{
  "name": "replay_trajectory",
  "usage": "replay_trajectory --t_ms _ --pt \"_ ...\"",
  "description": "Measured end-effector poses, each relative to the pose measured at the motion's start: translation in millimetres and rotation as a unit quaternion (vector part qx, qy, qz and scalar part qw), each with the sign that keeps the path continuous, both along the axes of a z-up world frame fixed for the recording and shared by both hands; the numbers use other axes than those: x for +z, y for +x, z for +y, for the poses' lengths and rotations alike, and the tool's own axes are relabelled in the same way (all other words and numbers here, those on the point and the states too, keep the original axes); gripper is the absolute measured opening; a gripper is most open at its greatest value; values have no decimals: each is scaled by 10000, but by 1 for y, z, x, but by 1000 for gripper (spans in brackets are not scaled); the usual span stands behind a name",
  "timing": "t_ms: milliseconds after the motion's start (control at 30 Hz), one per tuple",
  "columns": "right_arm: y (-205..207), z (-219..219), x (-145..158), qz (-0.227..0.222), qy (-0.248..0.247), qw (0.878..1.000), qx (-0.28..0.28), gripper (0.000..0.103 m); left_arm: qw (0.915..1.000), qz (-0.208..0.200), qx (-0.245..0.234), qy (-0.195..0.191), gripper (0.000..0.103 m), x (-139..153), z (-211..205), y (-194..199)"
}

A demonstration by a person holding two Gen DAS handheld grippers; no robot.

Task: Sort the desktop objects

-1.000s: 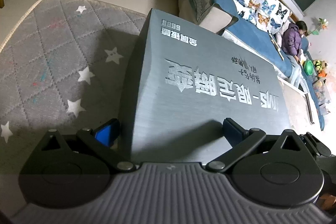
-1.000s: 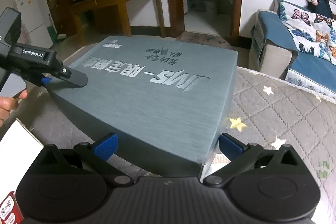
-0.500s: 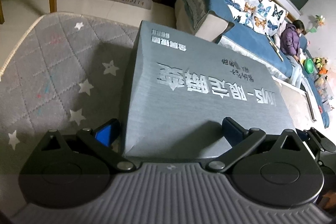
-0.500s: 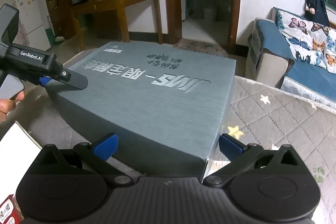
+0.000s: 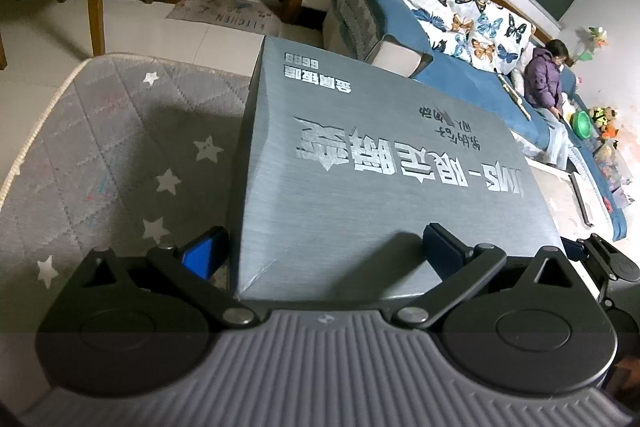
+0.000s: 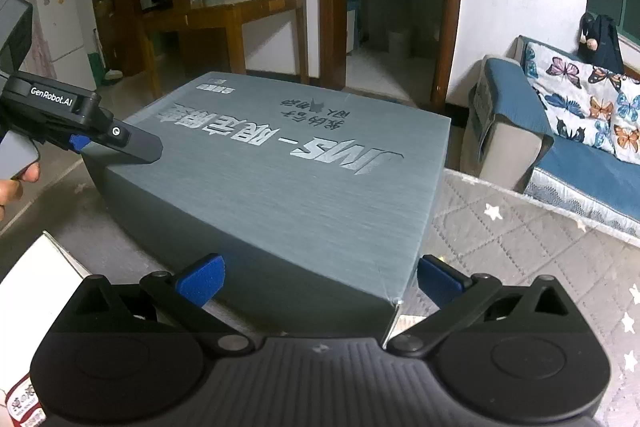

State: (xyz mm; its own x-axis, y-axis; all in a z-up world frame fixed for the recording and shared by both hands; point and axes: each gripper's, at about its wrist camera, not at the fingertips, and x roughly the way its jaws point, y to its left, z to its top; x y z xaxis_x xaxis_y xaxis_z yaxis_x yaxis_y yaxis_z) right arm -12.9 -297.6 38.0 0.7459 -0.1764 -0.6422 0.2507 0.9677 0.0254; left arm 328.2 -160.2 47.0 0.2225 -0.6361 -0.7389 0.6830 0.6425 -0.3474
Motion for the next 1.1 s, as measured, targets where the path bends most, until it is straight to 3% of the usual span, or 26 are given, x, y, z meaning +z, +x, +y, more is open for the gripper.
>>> replay_trajectory --t_ms 533,1100 --pt "-47 31 42 -285 -290 9992 59 103 9996 -181 66 -226 102 11 74 39" --pt "-114 74 48 -396 -310 9986 154 103 9992 -328 116 -179 102 -17 128 47"
